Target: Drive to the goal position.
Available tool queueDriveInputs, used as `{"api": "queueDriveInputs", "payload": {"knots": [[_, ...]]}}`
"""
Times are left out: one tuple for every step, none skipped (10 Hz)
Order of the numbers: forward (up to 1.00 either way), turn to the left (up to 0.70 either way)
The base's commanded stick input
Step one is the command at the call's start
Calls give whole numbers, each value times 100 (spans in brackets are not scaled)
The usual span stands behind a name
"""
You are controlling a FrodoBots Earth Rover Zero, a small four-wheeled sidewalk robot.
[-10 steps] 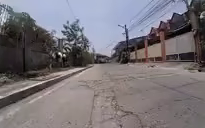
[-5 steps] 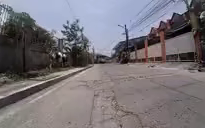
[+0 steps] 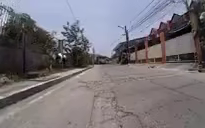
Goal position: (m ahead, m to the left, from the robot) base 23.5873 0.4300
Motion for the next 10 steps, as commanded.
{"api": "queueDriveInputs", "payload": {"knots": [[86, 0], [86, 0], [86, 0], [86, 0], [86, 0], [86, 0], [86, 0], [86, 0], [86, 0], [92, 0]]}}
